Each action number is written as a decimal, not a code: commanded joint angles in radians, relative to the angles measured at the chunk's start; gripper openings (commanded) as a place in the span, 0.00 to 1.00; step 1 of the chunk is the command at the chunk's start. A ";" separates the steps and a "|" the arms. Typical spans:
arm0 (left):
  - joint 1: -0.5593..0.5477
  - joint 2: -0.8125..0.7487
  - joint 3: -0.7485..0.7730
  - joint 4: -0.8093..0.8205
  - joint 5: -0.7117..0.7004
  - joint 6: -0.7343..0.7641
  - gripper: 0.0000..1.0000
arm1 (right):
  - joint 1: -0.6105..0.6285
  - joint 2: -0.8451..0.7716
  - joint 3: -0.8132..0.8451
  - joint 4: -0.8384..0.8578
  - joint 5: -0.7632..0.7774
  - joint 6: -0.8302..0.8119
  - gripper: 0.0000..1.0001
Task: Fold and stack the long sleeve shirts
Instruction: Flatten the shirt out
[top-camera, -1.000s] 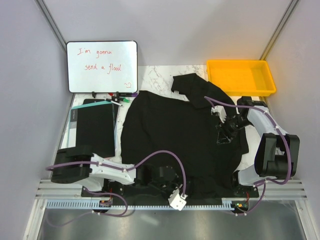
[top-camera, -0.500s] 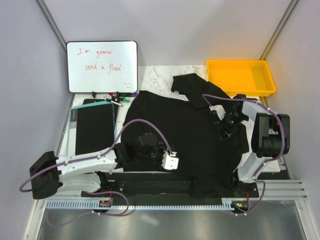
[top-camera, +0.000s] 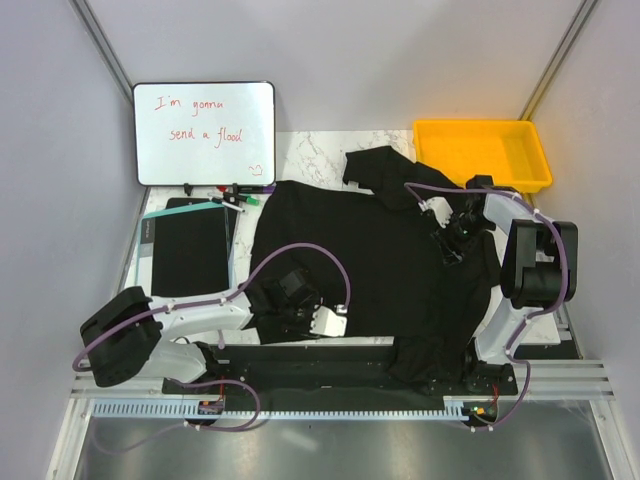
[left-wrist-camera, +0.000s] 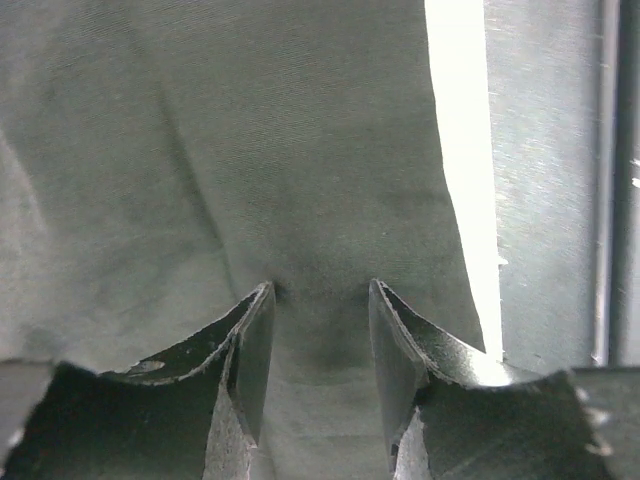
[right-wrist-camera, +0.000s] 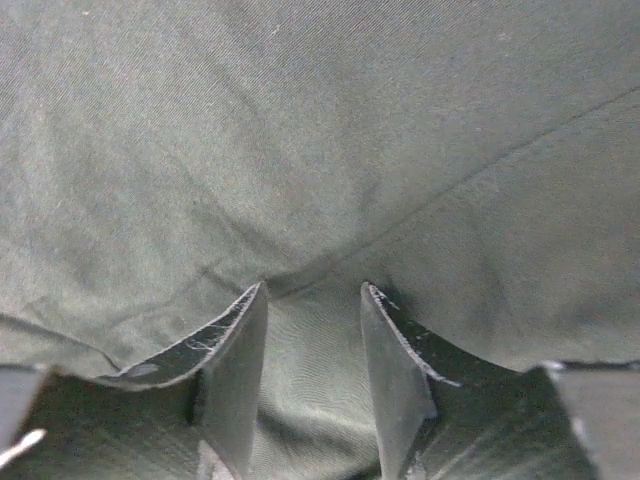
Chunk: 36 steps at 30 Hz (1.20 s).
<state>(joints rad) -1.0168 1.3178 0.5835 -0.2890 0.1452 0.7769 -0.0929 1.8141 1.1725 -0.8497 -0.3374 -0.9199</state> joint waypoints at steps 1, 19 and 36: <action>-0.012 -0.009 -0.017 -0.208 0.112 0.068 0.50 | -0.007 -0.082 0.082 -0.090 -0.049 -0.077 0.54; 0.457 0.286 0.591 -0.308 0.235 -0.067 0.56 | -0.051 0.034 0.199 -0.115 -0.114 -0.005 0.55; 0.390 0.347 0.363 -0.280 0.186 -0.074 0.54 | -0.087 -0.085 -0.212 -0.141 0.049 -0.223 0.52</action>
<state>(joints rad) -0.5606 1.7378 1.0416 -0.5274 0.3145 0.7315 -0.1692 1.7439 1.0710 -0.8970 -0.3355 -1.0595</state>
